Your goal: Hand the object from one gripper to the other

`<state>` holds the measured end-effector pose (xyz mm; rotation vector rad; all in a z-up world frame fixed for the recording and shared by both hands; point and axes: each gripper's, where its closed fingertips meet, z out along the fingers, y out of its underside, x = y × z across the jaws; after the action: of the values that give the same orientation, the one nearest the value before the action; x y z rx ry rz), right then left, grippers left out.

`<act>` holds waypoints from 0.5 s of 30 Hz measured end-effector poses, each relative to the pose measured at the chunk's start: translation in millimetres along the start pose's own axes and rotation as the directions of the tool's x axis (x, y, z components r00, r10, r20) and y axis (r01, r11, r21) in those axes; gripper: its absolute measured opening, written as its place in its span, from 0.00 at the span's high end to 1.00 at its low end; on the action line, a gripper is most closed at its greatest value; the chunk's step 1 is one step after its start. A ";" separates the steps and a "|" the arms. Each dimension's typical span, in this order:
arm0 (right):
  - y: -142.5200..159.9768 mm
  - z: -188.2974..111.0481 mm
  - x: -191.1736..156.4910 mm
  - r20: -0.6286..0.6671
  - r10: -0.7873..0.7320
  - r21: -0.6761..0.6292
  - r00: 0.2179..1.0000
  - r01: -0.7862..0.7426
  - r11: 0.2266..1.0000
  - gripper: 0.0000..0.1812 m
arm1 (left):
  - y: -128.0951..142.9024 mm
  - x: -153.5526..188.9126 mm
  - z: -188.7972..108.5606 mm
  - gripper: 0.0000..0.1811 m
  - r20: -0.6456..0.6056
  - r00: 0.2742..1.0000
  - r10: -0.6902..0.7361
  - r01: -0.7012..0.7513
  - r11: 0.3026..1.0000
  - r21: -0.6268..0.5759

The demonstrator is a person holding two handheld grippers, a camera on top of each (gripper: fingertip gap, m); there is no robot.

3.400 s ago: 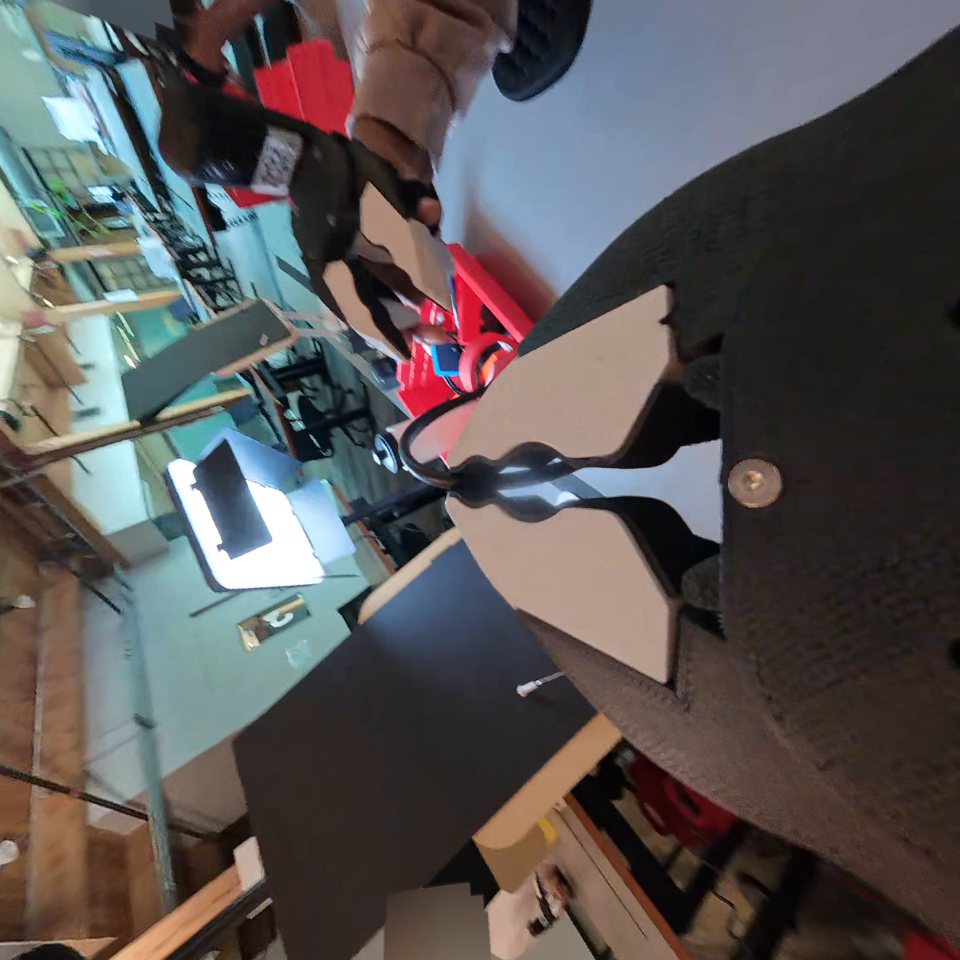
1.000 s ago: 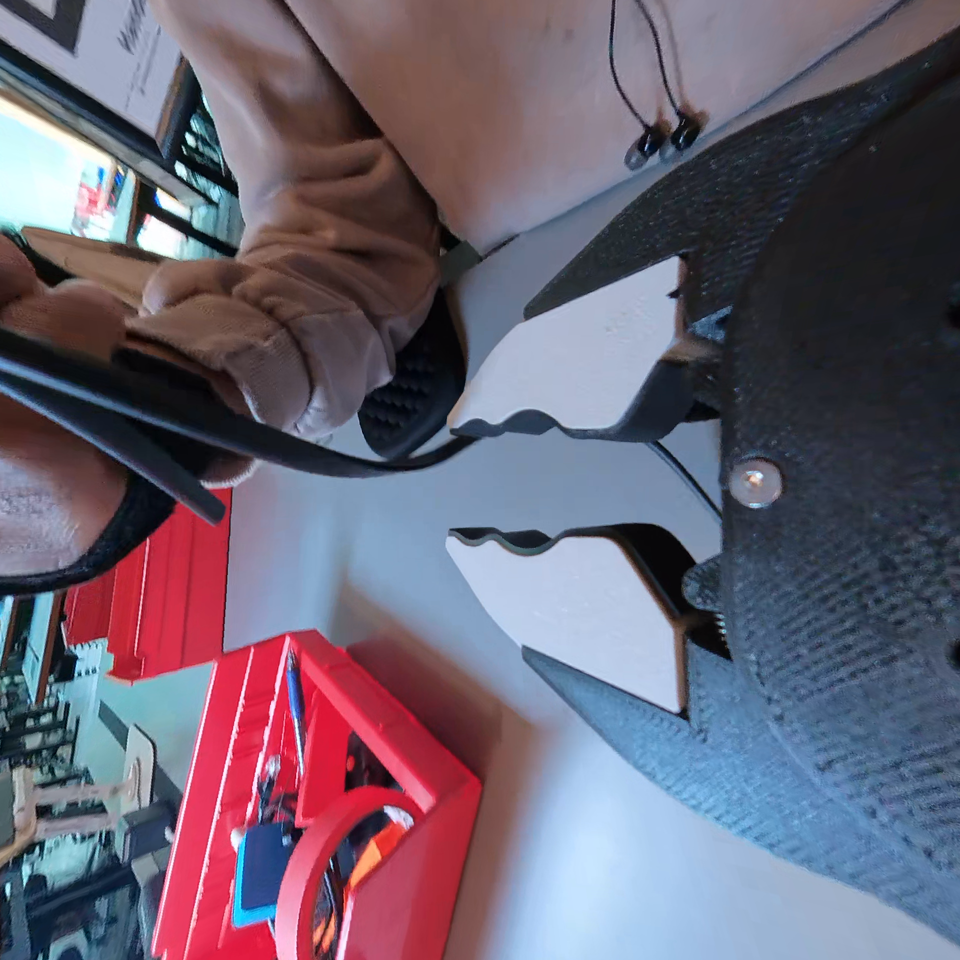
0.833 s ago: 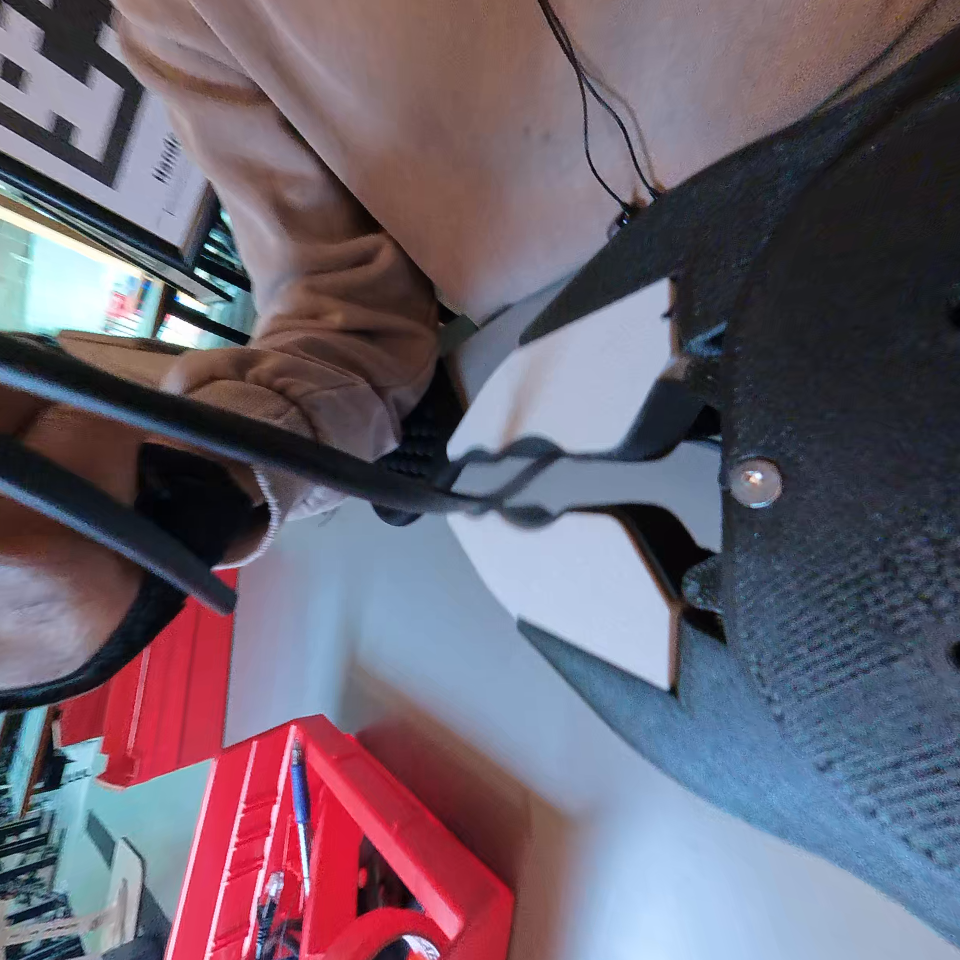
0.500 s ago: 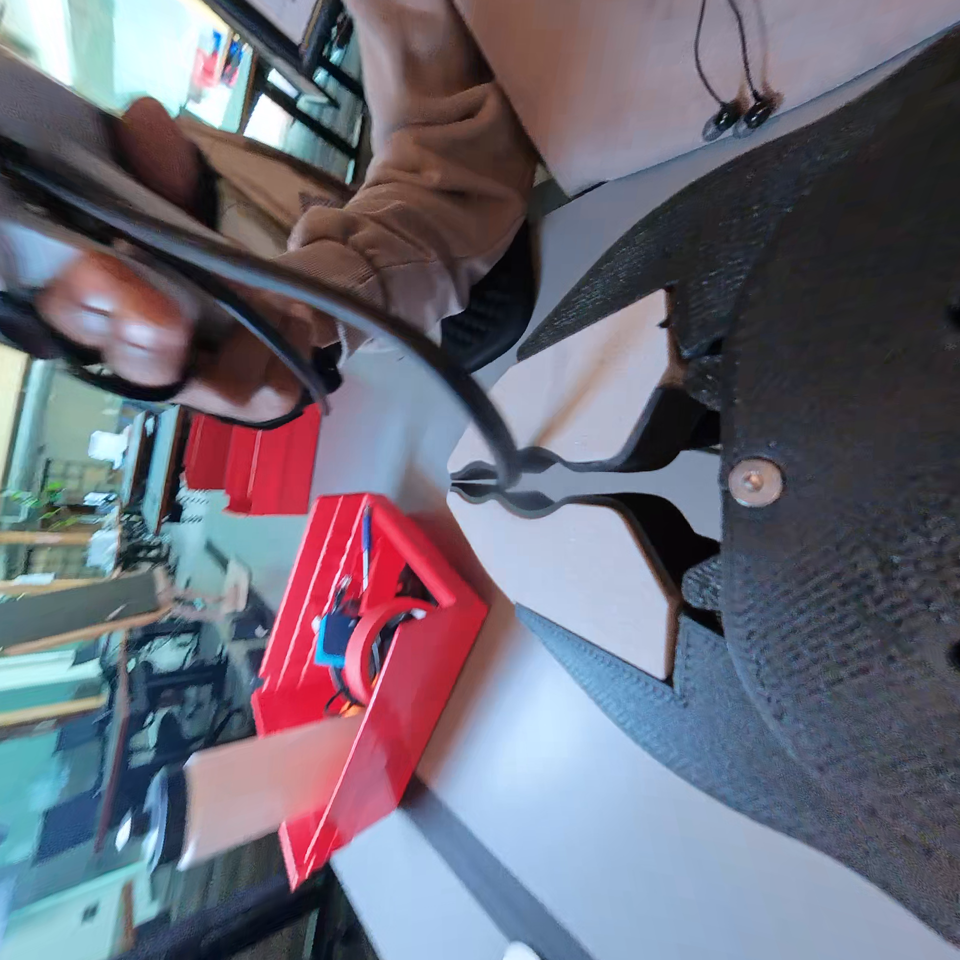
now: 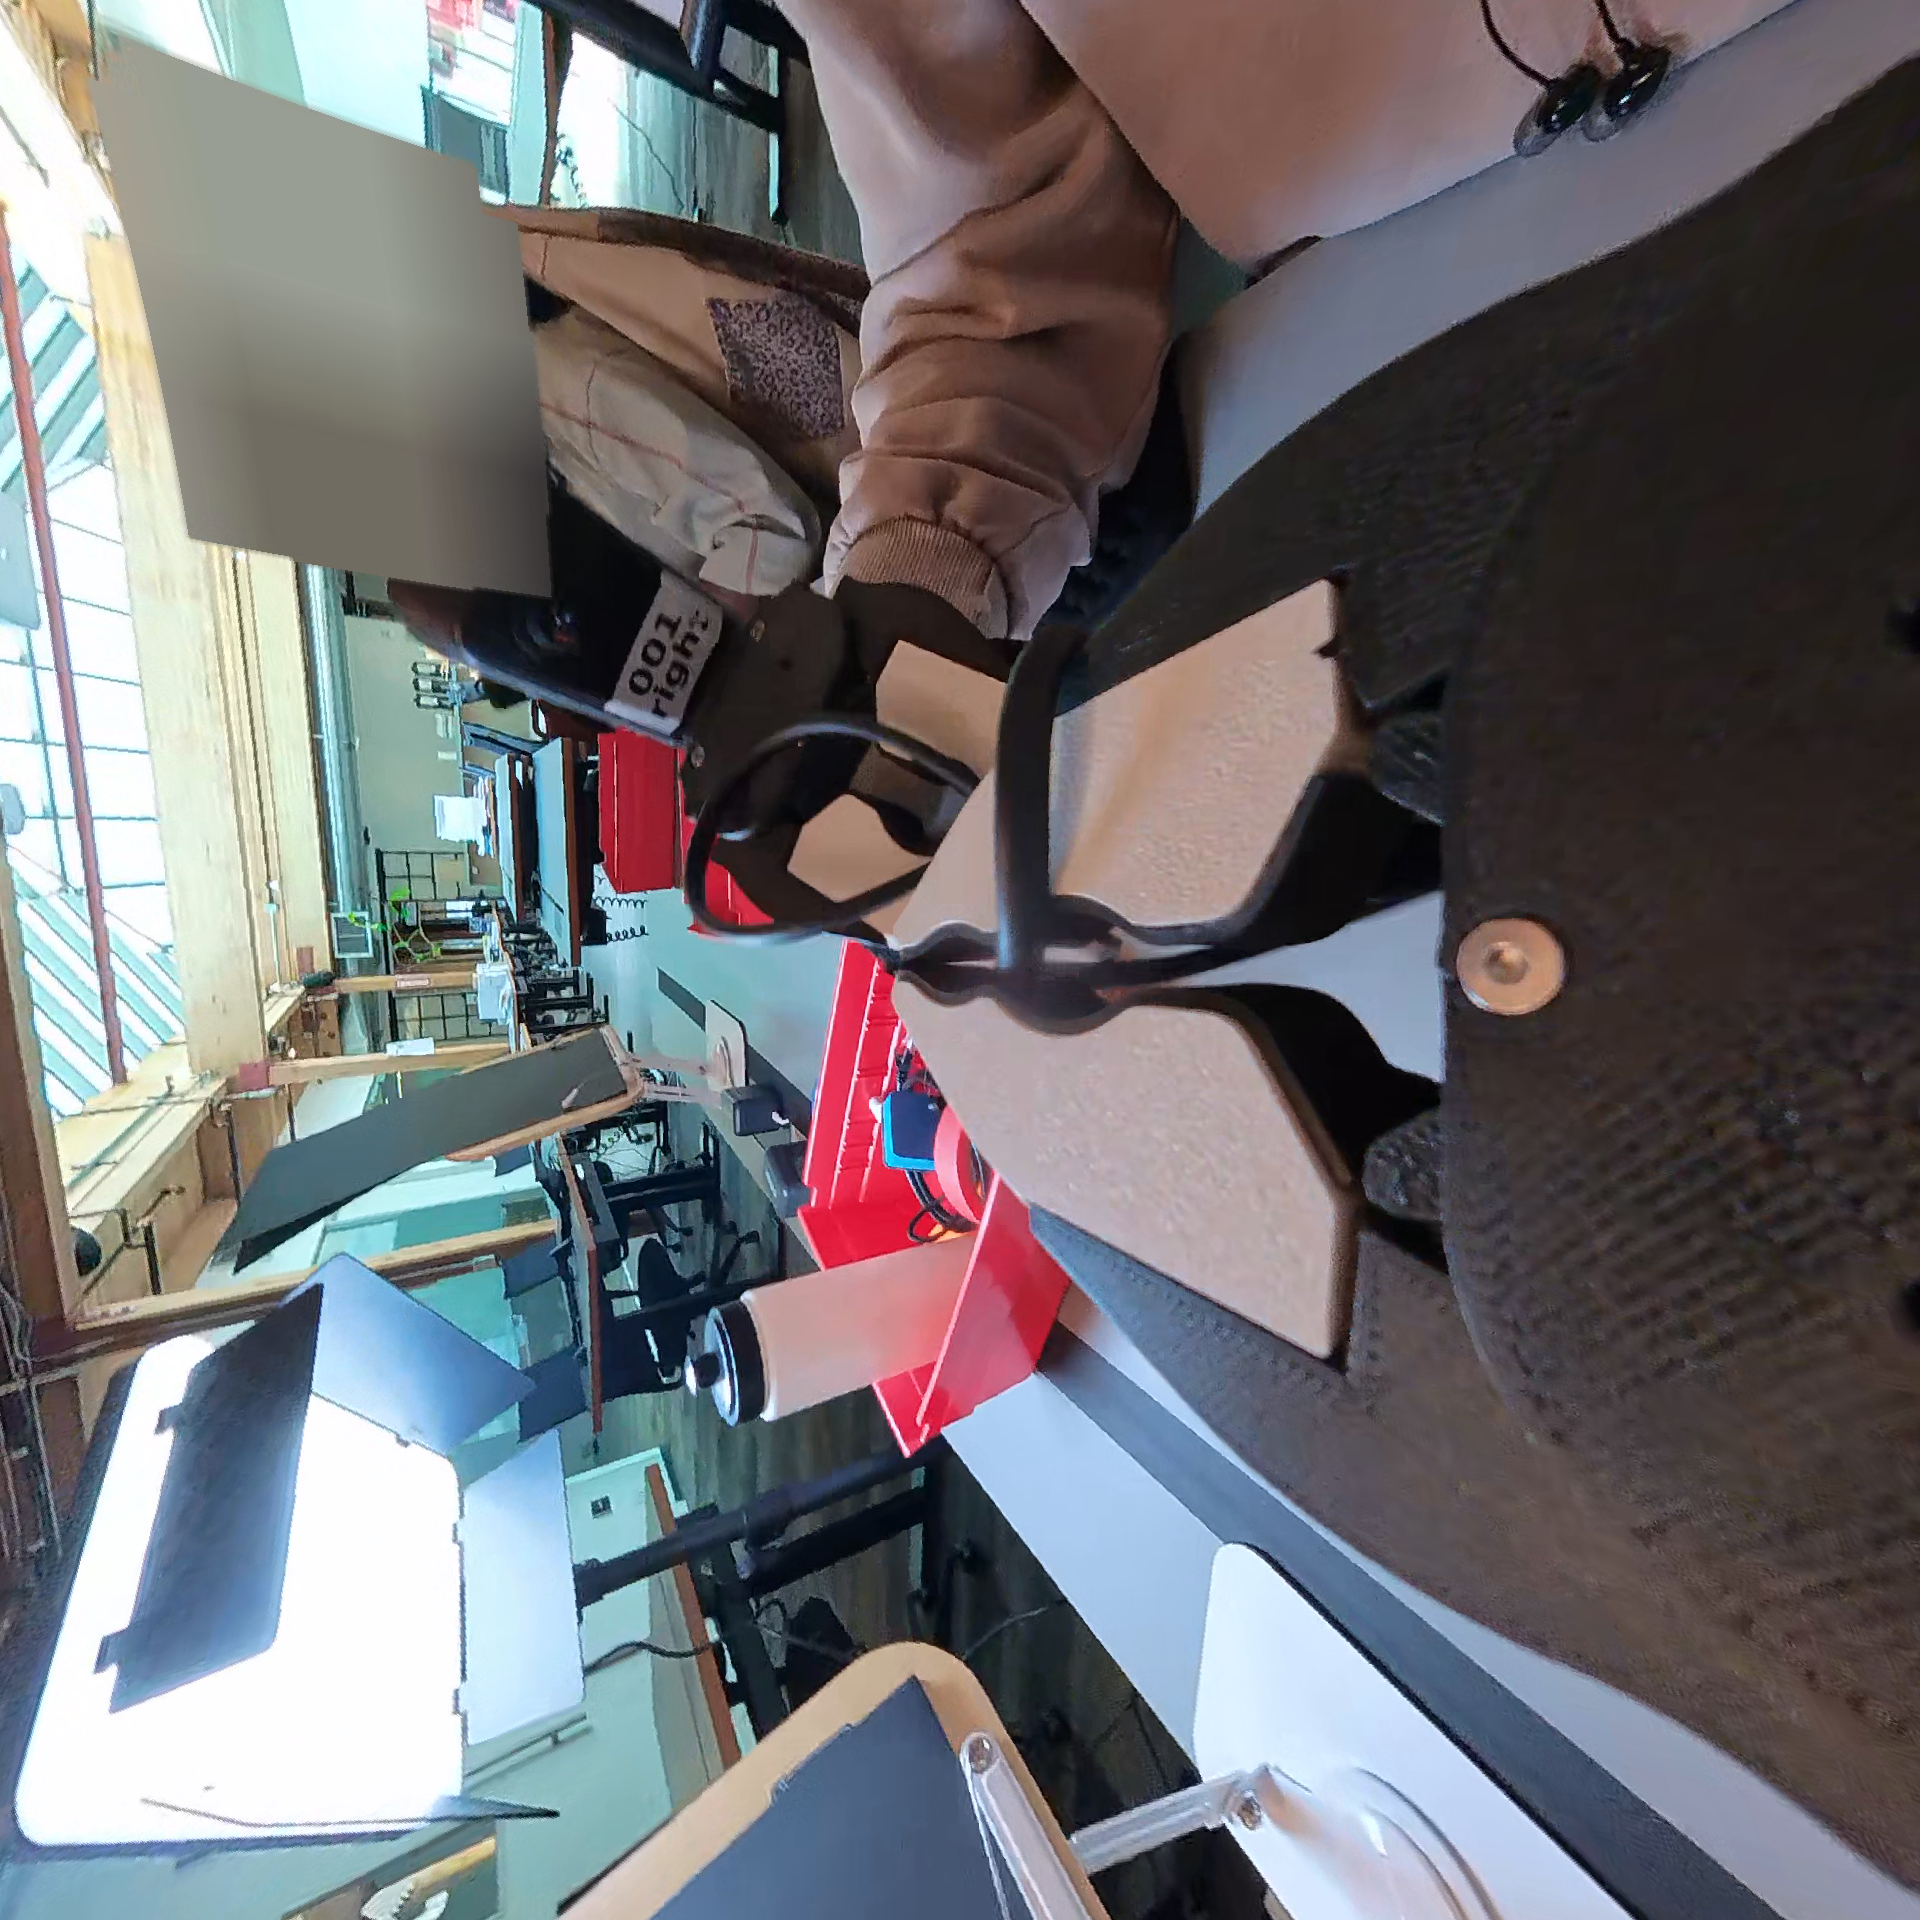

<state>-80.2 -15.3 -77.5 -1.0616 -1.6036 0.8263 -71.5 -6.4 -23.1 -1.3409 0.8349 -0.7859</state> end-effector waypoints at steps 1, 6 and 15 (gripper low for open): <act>-1.4 0.5 -0.9 0.012 0.021 0.016 1.000 -0.021 1.000 0.90 | -1.2 3.4 0.6 1.00 -0.014 1.000 0.006 -0.006 1.000 0.006; 0.7 2.5 5.2 -0.008 0.051 0.030 0.999 -0.051 0.998 0.84 | 1.6 14.4 5.1 1.00 -0.061 0.998 0.033 -0.033 0.999 -0.001; 2.8 5.6 14.2 -0.117 -0.074 0.012 0.990 0.076 0.997 0.78 | 13.8 26.8 10.5 1.00 -0.150 0.989 -0.016 0.006 0.998 -0.064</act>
<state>-86.5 -1.2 -76.3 -1.0129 -1.5263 0.7136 -49.0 -23.5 -38.0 -1.3552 0.9791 -0.8835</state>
